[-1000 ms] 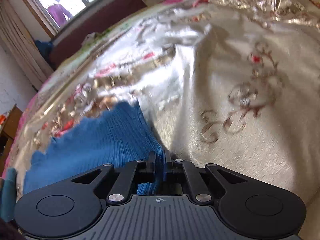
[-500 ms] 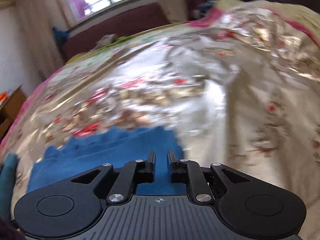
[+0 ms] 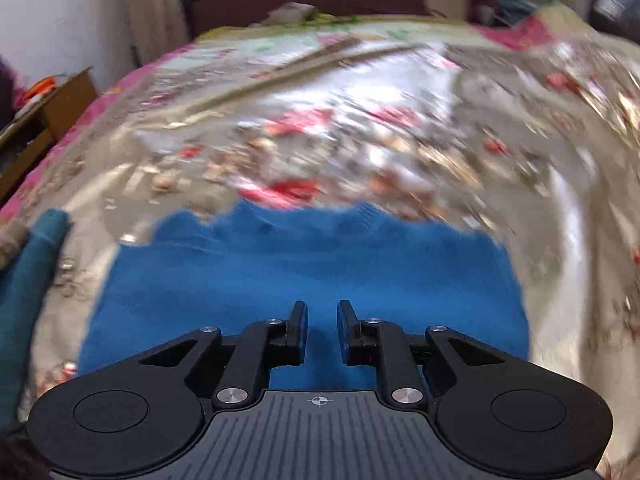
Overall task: Fold small clothes
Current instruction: 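Grasp the folded sweater edge with the right gripper beside the left gripper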
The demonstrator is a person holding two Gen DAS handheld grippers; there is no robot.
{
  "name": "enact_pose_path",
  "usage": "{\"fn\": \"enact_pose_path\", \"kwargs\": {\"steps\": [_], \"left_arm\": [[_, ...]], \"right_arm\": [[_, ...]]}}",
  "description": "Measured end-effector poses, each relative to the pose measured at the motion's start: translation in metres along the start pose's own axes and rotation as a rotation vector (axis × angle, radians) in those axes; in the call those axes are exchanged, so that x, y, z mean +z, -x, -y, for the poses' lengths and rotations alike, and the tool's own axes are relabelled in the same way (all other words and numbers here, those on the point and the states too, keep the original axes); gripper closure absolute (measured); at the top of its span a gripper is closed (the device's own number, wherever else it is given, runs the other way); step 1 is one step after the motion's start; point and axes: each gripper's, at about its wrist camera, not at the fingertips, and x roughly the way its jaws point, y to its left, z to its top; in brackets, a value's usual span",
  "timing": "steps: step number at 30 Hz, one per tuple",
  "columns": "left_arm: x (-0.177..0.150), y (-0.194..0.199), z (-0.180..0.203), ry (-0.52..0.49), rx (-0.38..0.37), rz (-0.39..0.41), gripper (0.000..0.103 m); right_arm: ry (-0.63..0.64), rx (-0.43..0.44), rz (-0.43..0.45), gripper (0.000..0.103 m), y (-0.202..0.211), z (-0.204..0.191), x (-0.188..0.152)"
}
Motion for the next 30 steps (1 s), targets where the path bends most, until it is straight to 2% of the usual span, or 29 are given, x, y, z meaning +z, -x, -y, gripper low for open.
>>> {"fn": "enact_pose_path", "kwargs": {"steps": [2,7,11,14,18,21,25,30], "left_arm": [[0.0,0.001,-0.002,0.014,-0.01,-0.005,0.043],[-0.002,0.0,-0.001,0.018,-0.036,-0.022,0.042],[-0.002,-0.003,-0.003,0.026,-0.06,-0.04,0.042],[0.0,-0.004,-0.008,0.056,-0.077,-0.046,0.042],[-0.001,-0.006,-0.005,0.048,-0.09,-0.057,0.041],[-0.002,-0.009,-0.002,0.035,-0.108,-0.075,0.041],[-0.002,-0.009,-0.003,0.042,-0.113,-0.076,0.041],[-0.002,-0.011,-0.001,0.027,-0.105,-0.074,0.041]], "right_arm": [[0.029,0.052,-0.017,0.084,-0.001,-0.02,0.007],[0.081,0.174,-0.11,0.075,-0.027,-0.085,0.026],[0.168,0.129,-0.151,0.067,-0.053,-0.128,0.037],[0.168,0.141,-0.19,0.067,-0.065,-0.145,0.041],[0.259,0.143,-0.226,0.059,-0.07,-0.172,0.035],[0.325,0.087,-0.28,0.052,-0.085,-0.189,0.032],[0.326,0.039,-0.341,0.051,-0.108,-0.2,0.034],[0.476,-0.026,-0.334,0.051,-0.121,-0.216,0.021]]}}
